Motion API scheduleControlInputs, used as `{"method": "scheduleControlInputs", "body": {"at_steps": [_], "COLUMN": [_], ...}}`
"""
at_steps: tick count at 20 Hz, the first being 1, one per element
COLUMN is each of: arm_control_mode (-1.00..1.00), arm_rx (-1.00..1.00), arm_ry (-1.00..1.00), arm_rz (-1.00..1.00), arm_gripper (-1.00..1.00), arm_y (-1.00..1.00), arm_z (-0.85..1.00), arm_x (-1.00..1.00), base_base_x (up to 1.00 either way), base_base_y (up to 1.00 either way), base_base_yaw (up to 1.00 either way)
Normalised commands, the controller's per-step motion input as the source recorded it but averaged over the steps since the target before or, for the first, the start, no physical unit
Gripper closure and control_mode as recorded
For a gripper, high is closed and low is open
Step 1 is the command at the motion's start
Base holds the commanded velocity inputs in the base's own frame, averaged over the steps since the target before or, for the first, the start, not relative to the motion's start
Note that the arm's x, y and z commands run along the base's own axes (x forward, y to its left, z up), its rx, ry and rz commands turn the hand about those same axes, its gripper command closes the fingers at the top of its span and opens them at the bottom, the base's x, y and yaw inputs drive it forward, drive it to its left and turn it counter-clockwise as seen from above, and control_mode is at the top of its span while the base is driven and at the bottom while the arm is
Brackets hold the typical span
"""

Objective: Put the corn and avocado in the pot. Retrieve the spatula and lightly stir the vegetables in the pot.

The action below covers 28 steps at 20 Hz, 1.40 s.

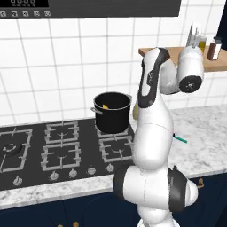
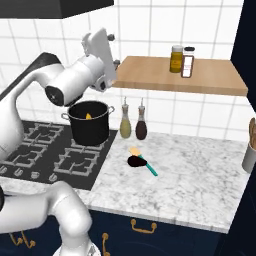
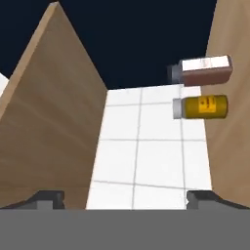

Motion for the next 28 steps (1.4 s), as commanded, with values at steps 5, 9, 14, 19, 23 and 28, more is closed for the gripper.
{"method": "scheduleControlInputs", "body": {"at_steps": [5, 9, 14, 19, 23, 28], "arm_control_mode": [-1.0, -1.0, -1.0, -1.0, -1.0, -1.0], "arm_rx": [-0.01, -0.16, -0.17, -0.16, -0.02, 0.01], "arm_ry": [0.87, 0.95, 0.99, 0.75, 0.54, 0.57], "arm_rz": [-0.08, 0.0, 0.0, 0.19, 0.56, 0.54], "arm_gripper": [-1.0, -1.0, -1.0, -1.0, -1.0, -1.0], "arm_y": [-0.49, 0.0, 0.0, -0.12, -0.37, -0.06], "arm_z": [0.23, -0.05, -0.24, -0.96, -1.0, -1.0], "arm_x": [-0.59, -0.63, -0.67, -0.03, 0.6, 0.56], "base_base_x": [0.0, 0.0, 0.0, 0.0, 0.0, 0.0], "base_base_y": [0.0, 0.0, 0.0, 0.0, 0.0, 0.0], "base_base_yaw": [0.0, 0.0, 0.0, 0.0, 0.0, 0.0]}}
